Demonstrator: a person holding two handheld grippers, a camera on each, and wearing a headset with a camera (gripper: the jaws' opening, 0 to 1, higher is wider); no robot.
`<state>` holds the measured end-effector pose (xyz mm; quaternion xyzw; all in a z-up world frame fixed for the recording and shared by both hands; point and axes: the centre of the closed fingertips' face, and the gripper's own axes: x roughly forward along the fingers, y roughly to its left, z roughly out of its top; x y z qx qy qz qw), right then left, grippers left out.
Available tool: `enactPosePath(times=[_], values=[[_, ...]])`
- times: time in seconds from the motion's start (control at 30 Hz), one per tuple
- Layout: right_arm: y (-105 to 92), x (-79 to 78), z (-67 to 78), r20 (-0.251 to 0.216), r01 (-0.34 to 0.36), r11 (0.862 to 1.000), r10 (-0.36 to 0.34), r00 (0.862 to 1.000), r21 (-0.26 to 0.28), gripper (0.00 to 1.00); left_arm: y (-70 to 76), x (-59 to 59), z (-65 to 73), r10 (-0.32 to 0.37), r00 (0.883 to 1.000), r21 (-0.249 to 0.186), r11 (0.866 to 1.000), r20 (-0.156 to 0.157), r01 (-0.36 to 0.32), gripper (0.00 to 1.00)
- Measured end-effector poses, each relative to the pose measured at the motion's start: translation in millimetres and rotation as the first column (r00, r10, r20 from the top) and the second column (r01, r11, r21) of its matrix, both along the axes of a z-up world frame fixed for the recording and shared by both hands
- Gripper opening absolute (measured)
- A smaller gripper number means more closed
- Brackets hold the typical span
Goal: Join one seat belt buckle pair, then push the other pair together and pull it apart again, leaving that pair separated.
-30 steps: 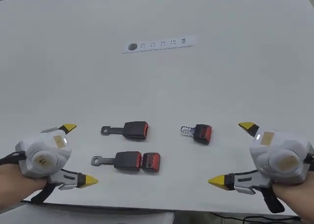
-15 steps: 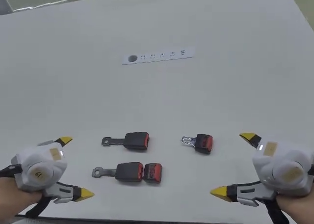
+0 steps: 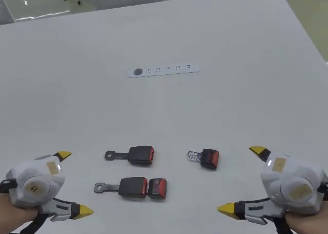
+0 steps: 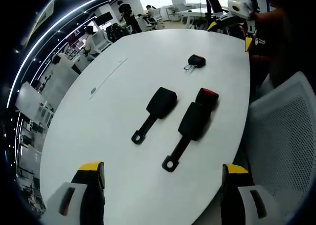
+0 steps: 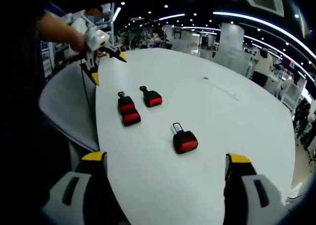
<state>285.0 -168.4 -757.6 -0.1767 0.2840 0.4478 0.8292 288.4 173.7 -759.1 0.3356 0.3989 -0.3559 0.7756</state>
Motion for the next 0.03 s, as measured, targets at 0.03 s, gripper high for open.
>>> enactPosePath(times=[0.03], values=[[0.1, -0.6, 0.1, -0.002, -0.001, 1.0, 0.001, 1.0, 0.001, 1.0, -1.0, -0.9, 1.2, 0.001, 1.0, 0.0, 1.0, 0.002, -0.001, 1.0]])
